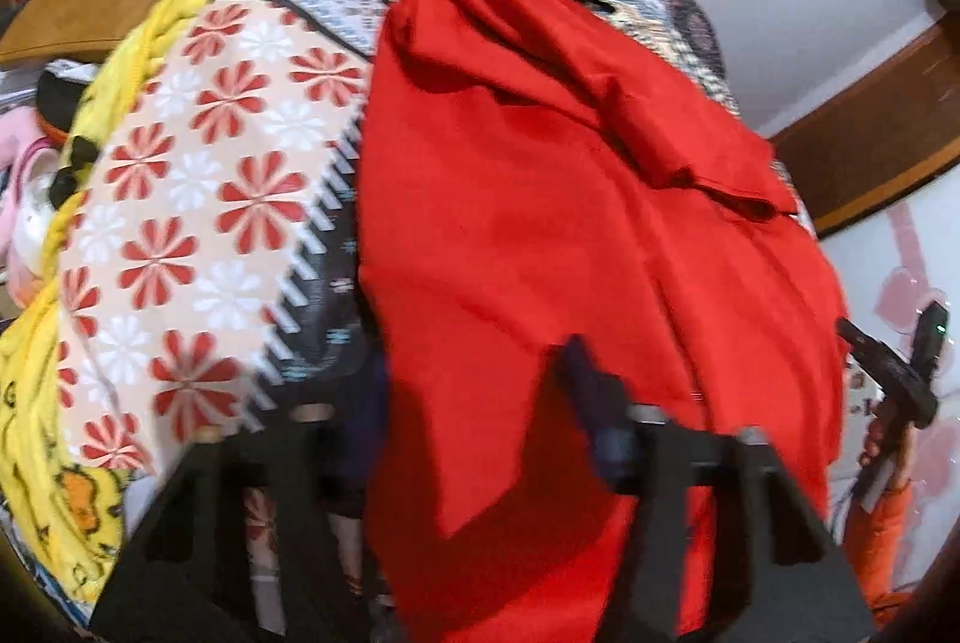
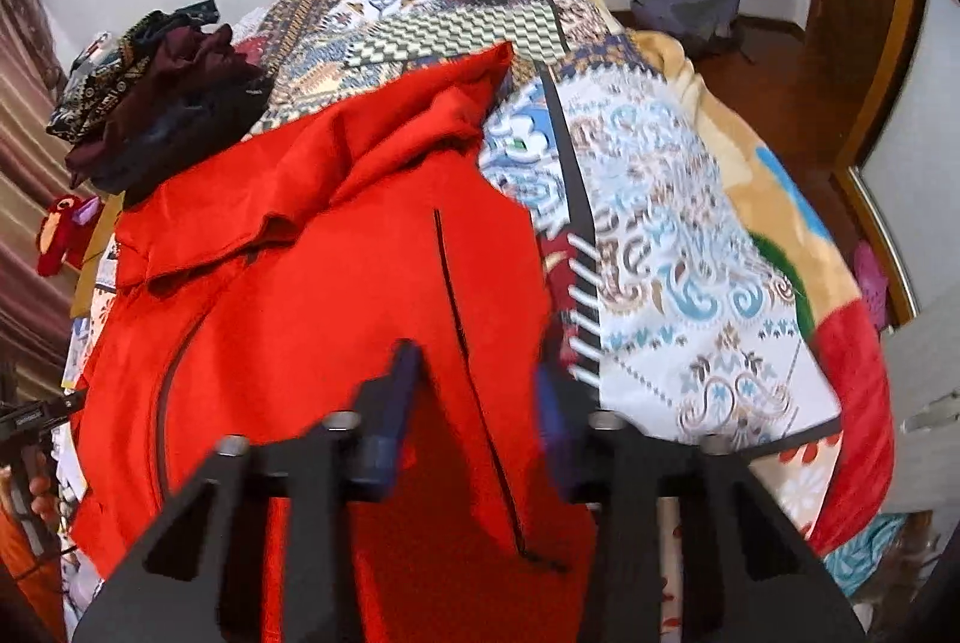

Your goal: Fold large clothes

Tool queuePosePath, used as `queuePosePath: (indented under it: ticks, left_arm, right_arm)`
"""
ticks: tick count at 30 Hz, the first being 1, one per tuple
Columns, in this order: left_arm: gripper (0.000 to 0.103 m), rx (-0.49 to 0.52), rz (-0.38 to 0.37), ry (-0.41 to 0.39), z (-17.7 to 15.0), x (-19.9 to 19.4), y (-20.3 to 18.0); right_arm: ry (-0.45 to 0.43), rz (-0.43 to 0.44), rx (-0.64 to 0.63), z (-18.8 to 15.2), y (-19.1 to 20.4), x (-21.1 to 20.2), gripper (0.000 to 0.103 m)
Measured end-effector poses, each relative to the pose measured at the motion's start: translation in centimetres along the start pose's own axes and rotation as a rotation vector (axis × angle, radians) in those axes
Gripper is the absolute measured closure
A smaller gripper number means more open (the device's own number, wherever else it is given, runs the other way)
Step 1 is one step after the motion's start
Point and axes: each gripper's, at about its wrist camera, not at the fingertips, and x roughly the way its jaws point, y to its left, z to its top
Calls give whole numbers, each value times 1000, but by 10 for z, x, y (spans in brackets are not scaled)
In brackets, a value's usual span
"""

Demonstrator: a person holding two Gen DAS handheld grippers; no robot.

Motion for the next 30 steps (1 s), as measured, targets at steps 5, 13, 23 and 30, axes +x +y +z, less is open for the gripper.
queuePosePath:
  ticks: [5, 13, 23, 30]
  left_arm:
    - [97, 27, -6, -22, 19, 1, -12]
    - [99, 69, 31, -229, 75, -43, -34]
    - [97, 61, 217, -162, 107, 15, -11]
    - [71, 77, 235, -79, 84, 26, -4]
  right_arm:
    - [-27, 76, -27, 19, 8, -6, 89]
    - [-126, 113, -52, 60, 28, -8, 90]
    - [-17, 18, -31, 62, 15, 53, 82]
    - [28, 21, -20, 56, 6, 34, 62]
